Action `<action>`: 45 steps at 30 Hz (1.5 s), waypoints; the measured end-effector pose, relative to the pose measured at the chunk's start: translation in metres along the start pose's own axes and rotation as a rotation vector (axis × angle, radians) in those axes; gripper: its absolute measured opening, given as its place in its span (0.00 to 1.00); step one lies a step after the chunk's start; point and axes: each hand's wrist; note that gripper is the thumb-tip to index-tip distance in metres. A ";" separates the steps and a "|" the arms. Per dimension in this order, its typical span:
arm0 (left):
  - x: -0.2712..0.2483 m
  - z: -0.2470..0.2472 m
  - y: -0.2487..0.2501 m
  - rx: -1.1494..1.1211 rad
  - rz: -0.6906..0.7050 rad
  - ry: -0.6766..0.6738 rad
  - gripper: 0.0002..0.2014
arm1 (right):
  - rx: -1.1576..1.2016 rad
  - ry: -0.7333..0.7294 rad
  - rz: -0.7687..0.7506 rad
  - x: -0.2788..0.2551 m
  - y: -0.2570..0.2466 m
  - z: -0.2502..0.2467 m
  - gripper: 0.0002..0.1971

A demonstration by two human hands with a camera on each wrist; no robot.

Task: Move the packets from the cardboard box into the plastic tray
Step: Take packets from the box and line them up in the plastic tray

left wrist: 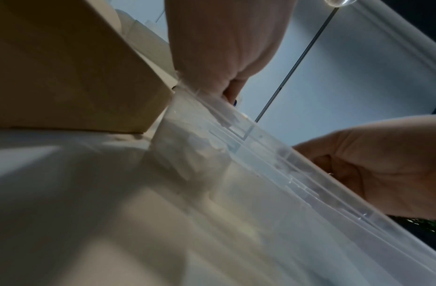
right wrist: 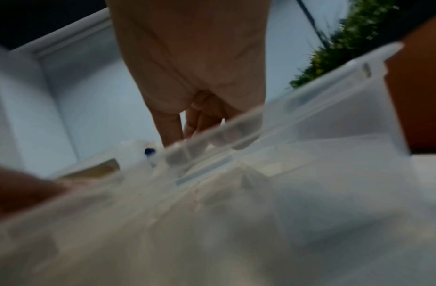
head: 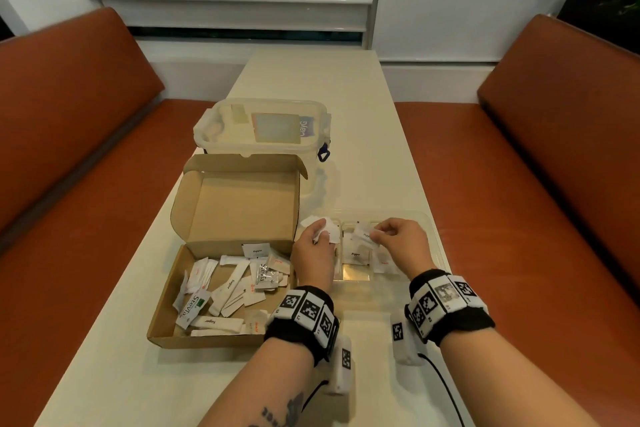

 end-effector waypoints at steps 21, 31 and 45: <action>-0.002 0.001 0.000 0.058 0.023 0.000 0.14 | -0.654 -0.069 -0.223 -0.005 0.007 0.034 0.10; -0.002 0.001 0.000 0.095 0.039 -0.011 0.15 | -0.794 -0.112 -0.269 -0.003 0.007 0.035 0.15; -0.002 0.000 0.001 0.087 0.035 -0.027 0.15 | -1.034 -0.180 -0.336 -0.001 0.005 0.034 0.14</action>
Point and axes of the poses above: each hand's wrist, its own x-axis towards the middle knuckle, its own z-axis out of the palm, y = z × x, and after that the axes turned 11 degrees about x, right-handed
